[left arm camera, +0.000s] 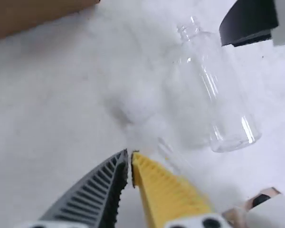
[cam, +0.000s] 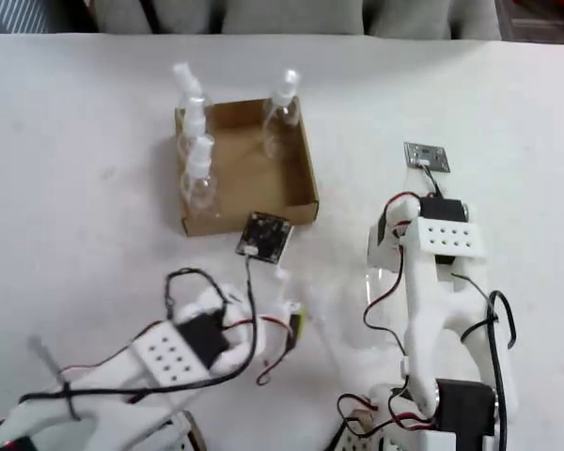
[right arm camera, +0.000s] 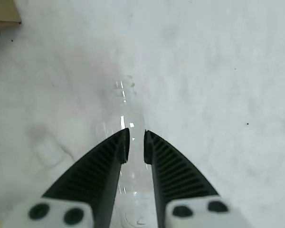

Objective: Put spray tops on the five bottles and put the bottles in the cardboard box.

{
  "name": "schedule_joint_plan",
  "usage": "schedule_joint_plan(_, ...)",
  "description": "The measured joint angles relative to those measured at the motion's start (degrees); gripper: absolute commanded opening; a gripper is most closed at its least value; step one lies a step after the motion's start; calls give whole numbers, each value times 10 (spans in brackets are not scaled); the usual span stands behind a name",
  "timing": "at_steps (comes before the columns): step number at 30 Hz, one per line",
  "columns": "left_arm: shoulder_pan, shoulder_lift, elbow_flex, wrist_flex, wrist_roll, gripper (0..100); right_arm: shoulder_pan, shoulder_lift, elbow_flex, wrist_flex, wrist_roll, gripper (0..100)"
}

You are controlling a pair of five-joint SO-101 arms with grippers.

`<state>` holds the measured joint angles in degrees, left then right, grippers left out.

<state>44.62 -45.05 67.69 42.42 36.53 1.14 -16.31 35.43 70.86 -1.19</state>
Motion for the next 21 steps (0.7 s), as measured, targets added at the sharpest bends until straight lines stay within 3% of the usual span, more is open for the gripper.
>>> schedule_joint_plan(4,0,73,0,-93,25,40,0,0,10,-18,0,24)
schedule_joint_plan(11,0,142,-2,-152,79,264,0,0,10,-25,0,24)
schedule_joint_plan(21,0,142,-4,-151,116,272,-5,0,10,-25,0,24)
